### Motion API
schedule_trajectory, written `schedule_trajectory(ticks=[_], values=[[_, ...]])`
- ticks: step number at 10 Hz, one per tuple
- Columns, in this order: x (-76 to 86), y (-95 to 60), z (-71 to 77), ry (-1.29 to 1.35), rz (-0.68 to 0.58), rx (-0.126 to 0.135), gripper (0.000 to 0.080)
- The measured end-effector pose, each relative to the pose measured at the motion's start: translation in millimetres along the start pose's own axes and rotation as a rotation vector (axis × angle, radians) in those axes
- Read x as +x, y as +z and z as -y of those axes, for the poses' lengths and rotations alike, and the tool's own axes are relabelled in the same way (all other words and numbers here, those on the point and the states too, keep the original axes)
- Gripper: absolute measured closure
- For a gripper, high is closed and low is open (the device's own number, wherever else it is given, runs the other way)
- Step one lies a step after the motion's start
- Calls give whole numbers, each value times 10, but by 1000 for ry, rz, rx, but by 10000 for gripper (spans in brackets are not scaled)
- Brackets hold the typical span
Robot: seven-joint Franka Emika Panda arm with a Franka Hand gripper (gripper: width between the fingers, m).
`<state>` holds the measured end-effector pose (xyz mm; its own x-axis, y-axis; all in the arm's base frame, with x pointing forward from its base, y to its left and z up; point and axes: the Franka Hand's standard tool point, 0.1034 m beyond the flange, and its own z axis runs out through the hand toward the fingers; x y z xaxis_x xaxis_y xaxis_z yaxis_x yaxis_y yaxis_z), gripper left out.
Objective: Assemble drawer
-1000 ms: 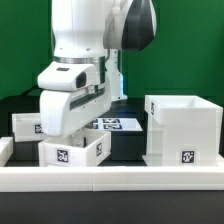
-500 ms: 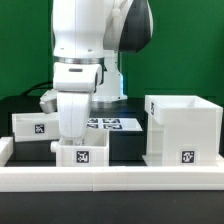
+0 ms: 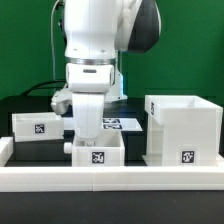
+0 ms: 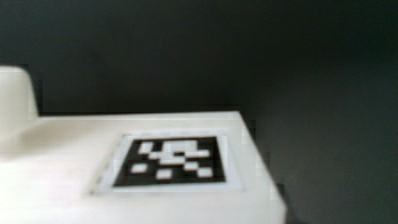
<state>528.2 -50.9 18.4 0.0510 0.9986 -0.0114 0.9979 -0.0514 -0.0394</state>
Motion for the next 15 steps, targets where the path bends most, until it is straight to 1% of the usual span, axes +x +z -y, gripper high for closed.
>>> schedule_trajectory(ticks=[2,5,7,9,12,14,15], values=[[93,12,3,8,-3,2,758],[87,25,10,18,-3,2,758],[107,61,11,16,-5,9,758],[225,58,-26,0,-11,4,758],[334,79,-18,-5,-17,7,758],[381,82,-15,-23,-10,8,757],[377,82,-17,-23,-10,6,757]])
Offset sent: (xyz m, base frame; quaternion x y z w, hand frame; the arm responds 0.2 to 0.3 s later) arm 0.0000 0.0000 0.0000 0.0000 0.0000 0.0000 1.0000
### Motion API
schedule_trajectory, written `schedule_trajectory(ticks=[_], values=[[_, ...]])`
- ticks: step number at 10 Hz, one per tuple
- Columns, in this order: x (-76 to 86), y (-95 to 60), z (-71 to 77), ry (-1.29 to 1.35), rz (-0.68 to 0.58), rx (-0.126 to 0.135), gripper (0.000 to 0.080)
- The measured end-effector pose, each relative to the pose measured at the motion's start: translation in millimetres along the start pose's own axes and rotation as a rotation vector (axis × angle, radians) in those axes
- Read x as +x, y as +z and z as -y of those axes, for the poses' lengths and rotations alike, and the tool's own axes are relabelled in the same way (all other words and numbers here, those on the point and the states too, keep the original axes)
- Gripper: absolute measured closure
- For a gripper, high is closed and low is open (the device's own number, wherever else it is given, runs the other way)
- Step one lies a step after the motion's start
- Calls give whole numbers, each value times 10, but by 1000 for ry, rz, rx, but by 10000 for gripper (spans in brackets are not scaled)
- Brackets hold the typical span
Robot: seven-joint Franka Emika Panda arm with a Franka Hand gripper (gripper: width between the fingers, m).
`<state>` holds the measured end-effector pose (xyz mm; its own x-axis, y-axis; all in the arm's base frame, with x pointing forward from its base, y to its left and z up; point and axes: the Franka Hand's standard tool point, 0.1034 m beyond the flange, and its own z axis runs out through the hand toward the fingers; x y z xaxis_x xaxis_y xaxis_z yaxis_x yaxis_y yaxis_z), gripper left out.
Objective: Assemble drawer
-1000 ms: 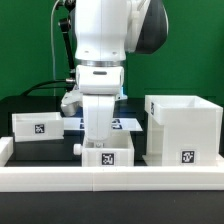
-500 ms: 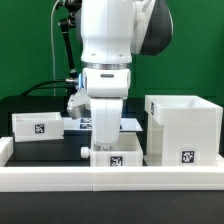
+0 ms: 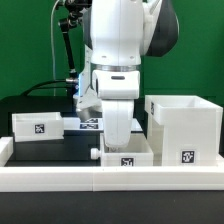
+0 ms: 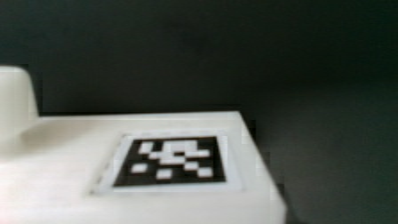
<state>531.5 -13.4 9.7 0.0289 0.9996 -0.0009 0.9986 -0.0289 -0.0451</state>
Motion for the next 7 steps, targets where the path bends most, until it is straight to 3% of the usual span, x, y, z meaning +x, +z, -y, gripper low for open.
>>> schedule_trajectory(ticks=[7], values=[[55,-14,-33,-6,0,-4,757]])
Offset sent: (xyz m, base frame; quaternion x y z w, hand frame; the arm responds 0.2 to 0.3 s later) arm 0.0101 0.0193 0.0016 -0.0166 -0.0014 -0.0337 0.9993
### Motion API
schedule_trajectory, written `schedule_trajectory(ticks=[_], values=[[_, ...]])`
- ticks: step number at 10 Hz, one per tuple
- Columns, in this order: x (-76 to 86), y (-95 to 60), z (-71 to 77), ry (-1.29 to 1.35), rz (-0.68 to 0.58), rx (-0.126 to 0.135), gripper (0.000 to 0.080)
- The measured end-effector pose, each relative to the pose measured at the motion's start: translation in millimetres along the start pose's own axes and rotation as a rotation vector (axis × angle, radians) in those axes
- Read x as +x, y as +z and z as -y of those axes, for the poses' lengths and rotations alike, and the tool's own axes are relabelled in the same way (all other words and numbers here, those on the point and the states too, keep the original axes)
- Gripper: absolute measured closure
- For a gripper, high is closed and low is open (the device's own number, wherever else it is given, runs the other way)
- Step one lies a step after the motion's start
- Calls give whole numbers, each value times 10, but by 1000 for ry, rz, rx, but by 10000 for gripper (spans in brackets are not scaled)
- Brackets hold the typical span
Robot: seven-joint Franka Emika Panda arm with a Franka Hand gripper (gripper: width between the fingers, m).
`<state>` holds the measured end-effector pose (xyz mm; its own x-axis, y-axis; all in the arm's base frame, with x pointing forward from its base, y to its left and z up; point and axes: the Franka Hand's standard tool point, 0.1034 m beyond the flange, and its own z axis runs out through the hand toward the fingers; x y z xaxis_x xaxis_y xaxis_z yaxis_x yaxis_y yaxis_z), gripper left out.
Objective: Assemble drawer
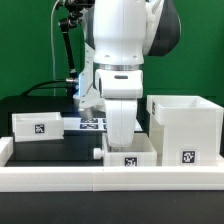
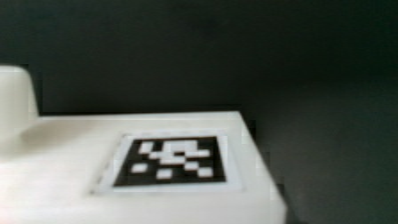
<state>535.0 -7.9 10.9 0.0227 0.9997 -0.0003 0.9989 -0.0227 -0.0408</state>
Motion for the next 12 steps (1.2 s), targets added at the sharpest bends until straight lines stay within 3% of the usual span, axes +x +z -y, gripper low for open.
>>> schedule_trajectory(ticks=[1,2,3,7,9,12], values=[[20,-5,-21,-2,2,-9,757],[35,-8,-47,1,1,-37,757],[13,5,-20,18,2,-26,757],[-5,24,3,23,1,-26,757],[-7,23,15,20,3,-9,757],[52,8,-1,9,9,-11,757]])
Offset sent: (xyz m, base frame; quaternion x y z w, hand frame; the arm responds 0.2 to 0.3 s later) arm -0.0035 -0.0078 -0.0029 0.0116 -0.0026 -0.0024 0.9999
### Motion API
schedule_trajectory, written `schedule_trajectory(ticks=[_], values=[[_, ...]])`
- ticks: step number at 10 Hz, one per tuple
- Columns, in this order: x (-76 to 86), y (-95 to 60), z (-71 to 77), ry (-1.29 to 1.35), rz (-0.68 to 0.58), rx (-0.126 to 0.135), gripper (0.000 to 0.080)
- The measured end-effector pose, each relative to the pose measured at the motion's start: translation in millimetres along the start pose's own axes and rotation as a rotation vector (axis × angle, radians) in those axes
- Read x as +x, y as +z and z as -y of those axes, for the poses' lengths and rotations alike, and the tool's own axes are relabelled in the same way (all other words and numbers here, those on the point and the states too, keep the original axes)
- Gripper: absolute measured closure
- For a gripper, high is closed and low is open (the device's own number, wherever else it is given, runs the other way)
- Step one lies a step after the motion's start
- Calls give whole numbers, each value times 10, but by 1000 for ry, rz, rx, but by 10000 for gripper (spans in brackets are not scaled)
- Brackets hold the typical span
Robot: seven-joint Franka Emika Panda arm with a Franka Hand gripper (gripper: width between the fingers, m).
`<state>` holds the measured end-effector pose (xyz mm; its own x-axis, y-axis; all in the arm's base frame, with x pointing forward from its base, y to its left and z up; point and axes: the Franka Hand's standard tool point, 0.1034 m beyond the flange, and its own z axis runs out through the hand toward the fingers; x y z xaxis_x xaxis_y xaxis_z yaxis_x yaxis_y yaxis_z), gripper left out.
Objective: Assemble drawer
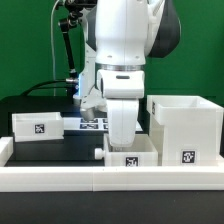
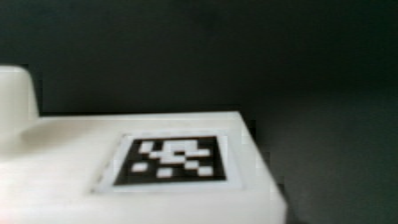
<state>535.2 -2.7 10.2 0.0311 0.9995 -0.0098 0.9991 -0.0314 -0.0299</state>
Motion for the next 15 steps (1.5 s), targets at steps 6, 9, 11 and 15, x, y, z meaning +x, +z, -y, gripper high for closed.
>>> schedule_trajectory(ticks=[6,9,11,15], values=[[23,-9,-21,0,0,-2,757],[60,-5,-24,-45,18,-4,757],[74,-7,-28,-47,23,-5,757],[69,-8,-29,-39,22,-6,757]])
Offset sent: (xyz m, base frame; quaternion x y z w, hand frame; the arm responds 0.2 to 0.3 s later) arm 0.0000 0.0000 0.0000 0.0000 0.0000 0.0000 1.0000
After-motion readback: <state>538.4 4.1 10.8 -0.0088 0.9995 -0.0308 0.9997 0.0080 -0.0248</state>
